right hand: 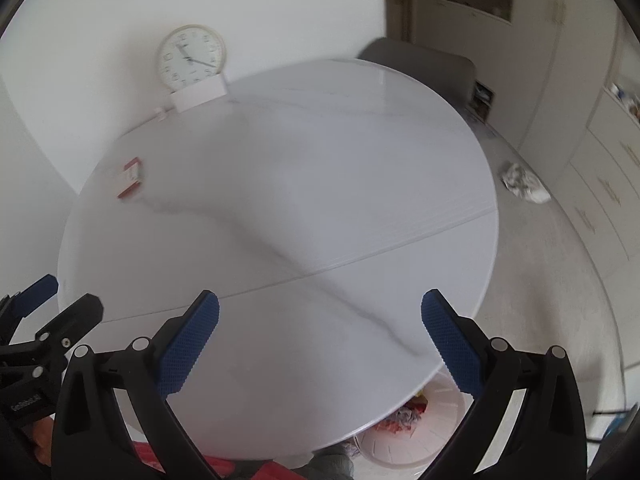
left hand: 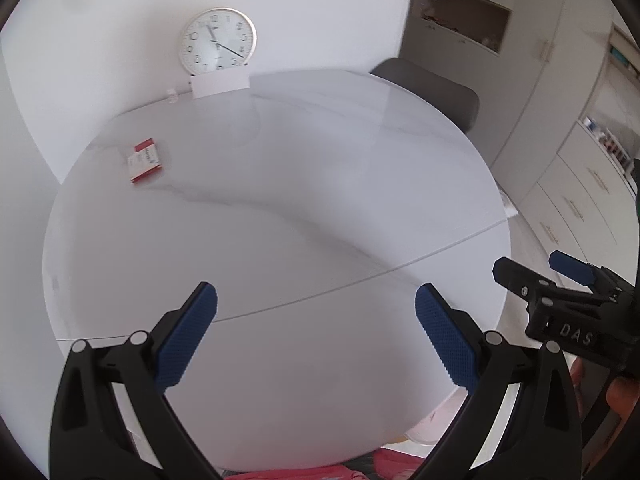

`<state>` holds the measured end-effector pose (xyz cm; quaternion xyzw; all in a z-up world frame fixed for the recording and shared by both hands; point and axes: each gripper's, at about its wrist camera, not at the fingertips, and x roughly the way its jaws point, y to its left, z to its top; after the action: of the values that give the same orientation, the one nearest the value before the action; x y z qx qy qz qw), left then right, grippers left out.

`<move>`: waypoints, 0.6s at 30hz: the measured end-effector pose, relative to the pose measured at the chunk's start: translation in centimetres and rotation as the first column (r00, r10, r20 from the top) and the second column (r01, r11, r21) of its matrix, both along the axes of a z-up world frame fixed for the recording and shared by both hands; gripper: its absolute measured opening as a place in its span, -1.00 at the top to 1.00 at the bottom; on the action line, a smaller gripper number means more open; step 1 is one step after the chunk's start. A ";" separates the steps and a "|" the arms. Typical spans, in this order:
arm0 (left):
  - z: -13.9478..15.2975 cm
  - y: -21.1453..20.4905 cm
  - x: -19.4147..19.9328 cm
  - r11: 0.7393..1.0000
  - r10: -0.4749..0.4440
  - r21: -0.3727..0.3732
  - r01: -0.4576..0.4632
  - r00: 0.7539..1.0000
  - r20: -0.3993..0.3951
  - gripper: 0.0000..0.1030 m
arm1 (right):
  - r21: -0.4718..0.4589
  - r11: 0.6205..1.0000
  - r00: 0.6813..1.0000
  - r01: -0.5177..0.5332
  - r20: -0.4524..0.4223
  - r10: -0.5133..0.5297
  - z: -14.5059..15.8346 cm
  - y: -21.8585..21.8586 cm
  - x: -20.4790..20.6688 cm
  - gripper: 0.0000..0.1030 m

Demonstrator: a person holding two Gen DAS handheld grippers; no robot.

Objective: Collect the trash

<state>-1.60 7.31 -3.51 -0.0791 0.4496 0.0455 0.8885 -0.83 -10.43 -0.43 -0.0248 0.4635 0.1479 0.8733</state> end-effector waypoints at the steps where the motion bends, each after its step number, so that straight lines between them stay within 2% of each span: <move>1: -0.1 0.0 0.1 1.000 0.004 -0.004 -0.004 1.000 0.002 -0.85 | -0.006 1.000 1.000 -0.005 0.003 0.005 0.0 0.2 -0.1 -0.95; 7: -0.3 1.9 0.6 0.999 0.014 -0.031 -0.014 1.000 -0.003 -0.85 | -0.031 0.999 1.000 -0.011 -0.003 0.011 0.0 1.8 -0.1 -0.95; 18: -1.3 2.1 1.8 0.999 -0.013 -0.045 0.011 0.999 -0.035 -0.85 | -0.041 0.999 1.000 -0.006 -0.031 0.005 -0.8 2.9 0.3 -0.95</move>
<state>0.18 9.41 -4.81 -0.0956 0.4664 0.0315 0.8788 -0.56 -7.54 -1.20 -0.0418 0.4797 0.1411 0.8650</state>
